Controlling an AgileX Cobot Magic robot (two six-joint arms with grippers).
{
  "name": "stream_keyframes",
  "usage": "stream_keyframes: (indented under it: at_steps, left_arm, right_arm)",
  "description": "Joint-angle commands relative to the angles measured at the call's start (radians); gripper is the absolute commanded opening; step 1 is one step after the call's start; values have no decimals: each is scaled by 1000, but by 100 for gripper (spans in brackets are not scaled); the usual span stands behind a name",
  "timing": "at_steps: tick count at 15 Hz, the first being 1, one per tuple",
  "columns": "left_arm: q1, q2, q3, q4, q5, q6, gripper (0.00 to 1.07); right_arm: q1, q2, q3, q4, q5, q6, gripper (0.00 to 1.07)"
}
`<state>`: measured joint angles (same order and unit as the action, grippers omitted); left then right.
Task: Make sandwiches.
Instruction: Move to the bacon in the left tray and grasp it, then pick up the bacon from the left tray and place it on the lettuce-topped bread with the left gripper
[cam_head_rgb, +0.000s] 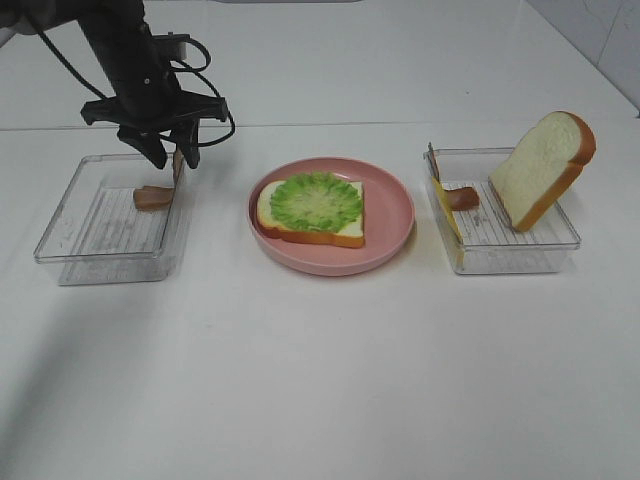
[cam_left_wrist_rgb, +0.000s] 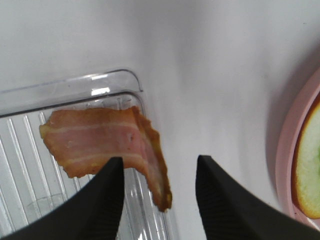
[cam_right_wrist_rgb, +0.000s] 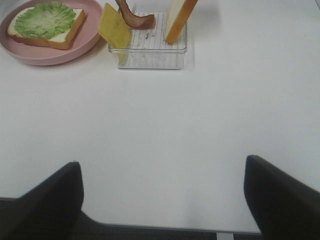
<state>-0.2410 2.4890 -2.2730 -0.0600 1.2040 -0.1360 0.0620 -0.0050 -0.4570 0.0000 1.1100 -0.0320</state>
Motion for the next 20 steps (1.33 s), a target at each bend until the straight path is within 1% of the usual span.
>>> stream_keyframes:
  at_steps: [1,2,4,5,6,7,8,11,14,18,19,20]
  left_arm:
    - [-2,0,1,2,-1,-5,35]
    - [-2,0,1,2,-1,-5,30]
    - [-2,0,1,2,1,-5,13]
    - [-2,0,1,2,3,-5,10]
    - [-2,0,1,2,9,6,0]
    - [-2,1,1,1,11,32,0]
    - [-2,1,1,1,11,37,0]
    - [-2,-10,0,-2,21,41,0]
    - [-12,-68,-2,-6,54,39,0]
    - [-44,-170,-11,-18,92,33,0]
    - [-71,-210,-24,-28,95,33,0]
    - [-80,-217,-32,-32,96,36,0]
  right_arm:
    - [-3,-27,3,6,-6,10,85]
    - [-3,-27,3,6,-6,10,85]
    - [-3,-27,3,6,-6,10,85]
    - [-3,-27,3,6,-6,10,85]
    - [-3,-27,3,6,-6,10,85]
    - [-3,-27,3,6,-6,10,85]
    - [-3,-27,3,6,-6,10,85]
    - [-3,-27,3,6,-6,10,85]
    - [-3,-27,3,6,-6,10,85]
    - [-3,-27,3,6,-6,10,85]
    - [-3,-27,3,6,-6,10,85]
    - [-3,-27,3,6,-6,10,85]
